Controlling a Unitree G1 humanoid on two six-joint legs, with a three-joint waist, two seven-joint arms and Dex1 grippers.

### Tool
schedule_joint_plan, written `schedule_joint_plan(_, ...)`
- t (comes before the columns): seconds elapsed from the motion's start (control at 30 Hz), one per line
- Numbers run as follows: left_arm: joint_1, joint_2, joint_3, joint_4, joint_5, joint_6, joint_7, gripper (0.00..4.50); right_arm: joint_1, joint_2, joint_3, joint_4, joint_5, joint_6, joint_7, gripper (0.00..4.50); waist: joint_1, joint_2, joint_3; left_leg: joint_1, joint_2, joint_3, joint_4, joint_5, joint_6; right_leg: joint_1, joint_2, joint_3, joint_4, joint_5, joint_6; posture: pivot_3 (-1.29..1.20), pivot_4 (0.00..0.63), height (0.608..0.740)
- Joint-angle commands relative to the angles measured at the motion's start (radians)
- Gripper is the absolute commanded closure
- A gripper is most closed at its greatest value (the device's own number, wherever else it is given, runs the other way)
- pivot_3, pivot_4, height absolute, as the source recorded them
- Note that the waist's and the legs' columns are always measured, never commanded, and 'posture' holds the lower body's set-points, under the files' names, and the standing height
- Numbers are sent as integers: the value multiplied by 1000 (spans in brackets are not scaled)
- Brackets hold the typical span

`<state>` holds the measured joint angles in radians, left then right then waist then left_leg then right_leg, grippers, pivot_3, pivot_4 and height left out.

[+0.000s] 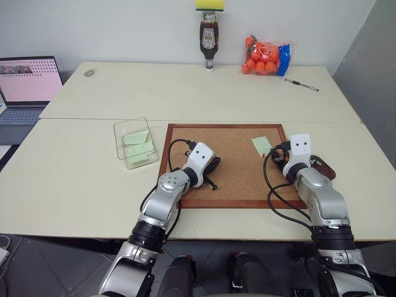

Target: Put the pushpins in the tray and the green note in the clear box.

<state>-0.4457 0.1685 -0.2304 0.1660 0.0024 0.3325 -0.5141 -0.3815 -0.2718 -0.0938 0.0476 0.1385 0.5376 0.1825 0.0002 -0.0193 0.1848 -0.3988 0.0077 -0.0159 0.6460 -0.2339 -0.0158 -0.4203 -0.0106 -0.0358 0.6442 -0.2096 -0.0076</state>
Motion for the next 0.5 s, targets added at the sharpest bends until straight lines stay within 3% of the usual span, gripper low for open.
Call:
schedule_joint_plan(0.03, 16, 1, -21, 0, 10, 13, -4, 4500, -8, 2, -6, -31, 0, -20, 2, 3755, 0, 0, 0, 0, 0, 0, 0, 0, 0, 0, 0, 0, 0, 0, 0, 0, 150, 740)
schedule_joint_plan(0.17, 14, 0, -22, 4, 10, 12, -4, 4500, -3, 10, -7, -52, 5, -21, 8, 4455, 0, 0, 0, 0, 0, 0, 0, 0, 0, 0, 0, 0, 0, 0, 0, 0, 150, 740)
schedule_joint_plan(0.5, 19, 4, -30, 3, 15, 11, -8, 4500, 53, 67, -7, -211, 18, -25, -22, 4455, -1, 0, 0, 0, 0, 0, 0, 0, 0, -1, 0, 0, 0, 0, 0, 0, 150, 740)
